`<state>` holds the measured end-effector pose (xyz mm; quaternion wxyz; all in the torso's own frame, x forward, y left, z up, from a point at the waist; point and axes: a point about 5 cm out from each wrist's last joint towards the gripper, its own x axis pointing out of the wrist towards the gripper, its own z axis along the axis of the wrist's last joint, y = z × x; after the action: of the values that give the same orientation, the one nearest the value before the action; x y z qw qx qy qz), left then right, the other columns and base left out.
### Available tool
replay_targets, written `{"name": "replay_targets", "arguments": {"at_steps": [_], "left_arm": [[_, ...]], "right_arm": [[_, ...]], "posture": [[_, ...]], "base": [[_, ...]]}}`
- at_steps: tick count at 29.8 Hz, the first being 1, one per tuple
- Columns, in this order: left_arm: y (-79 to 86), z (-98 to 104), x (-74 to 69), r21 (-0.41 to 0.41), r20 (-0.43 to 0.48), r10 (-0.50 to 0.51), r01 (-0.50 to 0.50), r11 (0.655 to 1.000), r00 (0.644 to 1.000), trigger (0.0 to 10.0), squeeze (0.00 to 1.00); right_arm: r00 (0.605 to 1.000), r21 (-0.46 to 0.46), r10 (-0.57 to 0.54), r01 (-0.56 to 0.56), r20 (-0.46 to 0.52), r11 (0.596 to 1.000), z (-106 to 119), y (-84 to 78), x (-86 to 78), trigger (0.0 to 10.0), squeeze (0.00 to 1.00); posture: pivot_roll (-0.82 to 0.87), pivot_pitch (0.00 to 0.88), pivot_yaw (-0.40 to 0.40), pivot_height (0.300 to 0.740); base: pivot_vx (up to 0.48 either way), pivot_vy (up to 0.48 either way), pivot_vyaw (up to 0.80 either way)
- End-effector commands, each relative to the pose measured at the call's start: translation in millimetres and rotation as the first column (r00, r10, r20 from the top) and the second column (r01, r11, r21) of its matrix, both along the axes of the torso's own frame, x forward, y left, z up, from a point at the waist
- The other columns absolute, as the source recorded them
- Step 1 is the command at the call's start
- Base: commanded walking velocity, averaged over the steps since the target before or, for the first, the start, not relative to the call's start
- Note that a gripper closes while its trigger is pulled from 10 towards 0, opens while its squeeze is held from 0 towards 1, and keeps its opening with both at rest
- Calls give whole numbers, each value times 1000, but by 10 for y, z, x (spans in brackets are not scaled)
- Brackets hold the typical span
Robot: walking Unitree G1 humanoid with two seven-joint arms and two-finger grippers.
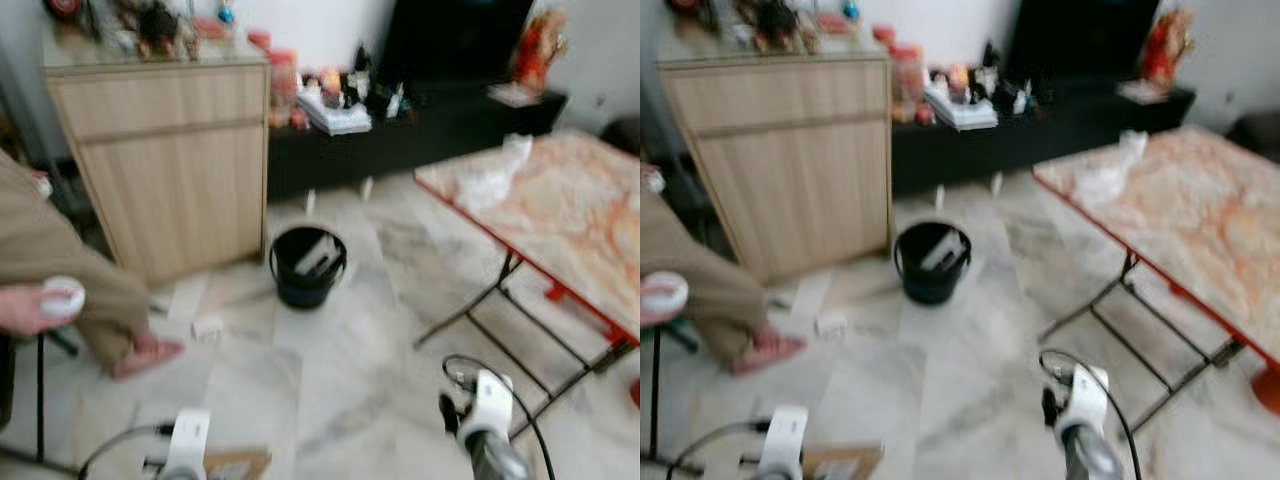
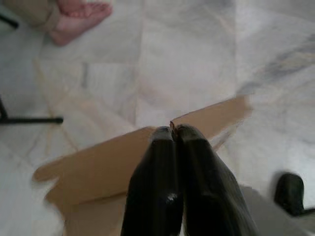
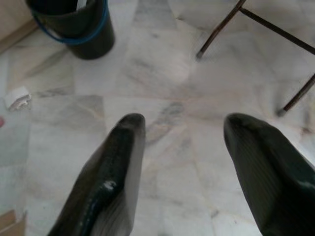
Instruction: Picking trash to rubbish bin
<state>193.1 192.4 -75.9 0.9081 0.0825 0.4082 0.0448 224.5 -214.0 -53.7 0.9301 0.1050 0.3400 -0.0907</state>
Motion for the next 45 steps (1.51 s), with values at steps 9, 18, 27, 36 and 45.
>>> {"name": "replay_targets", "arguments": {"at_steps": [9, 18, 27, 36, 45], "left_arm": [[-110, 9, 41, -20, 12, -21, 21, 1000, 1000, 10000, 0], [-114, 10, 45, -21, 13, -22, 22, 1000, 1000, 10000, 0], [-115, 10, 46, -22, 13, -22, 22, 1000, 1000, 10000, 0], [-106, 12, 48, -22, 12, -20, 21, 1000, 1000, 10000, 0], [-109, 14, 53, -22, 13, -22, 23, 999, 1000, 10000, 0]], "right_arm": [[1000, -28, -29, 29, -3, 999, 9, -125, -33, 10000, 0], [1000, -28, -29, 29, -2, 999, 12, -126, -29, 10000, 0], [999, -22, -35, 35, 0, 999, 16, -125, -21, 10000, 0], [999, -13, -36, 36, 11, 999, 26, -122, -7, 10000, 0], [999, -10, -33, 33, 12, 999, 26, -110, -3, 10000, 0]], "posture": [[194, 0, -126, 740], [197, 0, -130, 740], [197, 0, -130, 740], [197, 0, -130, 740], [197, 0, -130, 740]], "base": [[466, 0, 510], [465, 0, 0], [468, 0, 0], [469, 0, 0], [466, 0, 0]]}}
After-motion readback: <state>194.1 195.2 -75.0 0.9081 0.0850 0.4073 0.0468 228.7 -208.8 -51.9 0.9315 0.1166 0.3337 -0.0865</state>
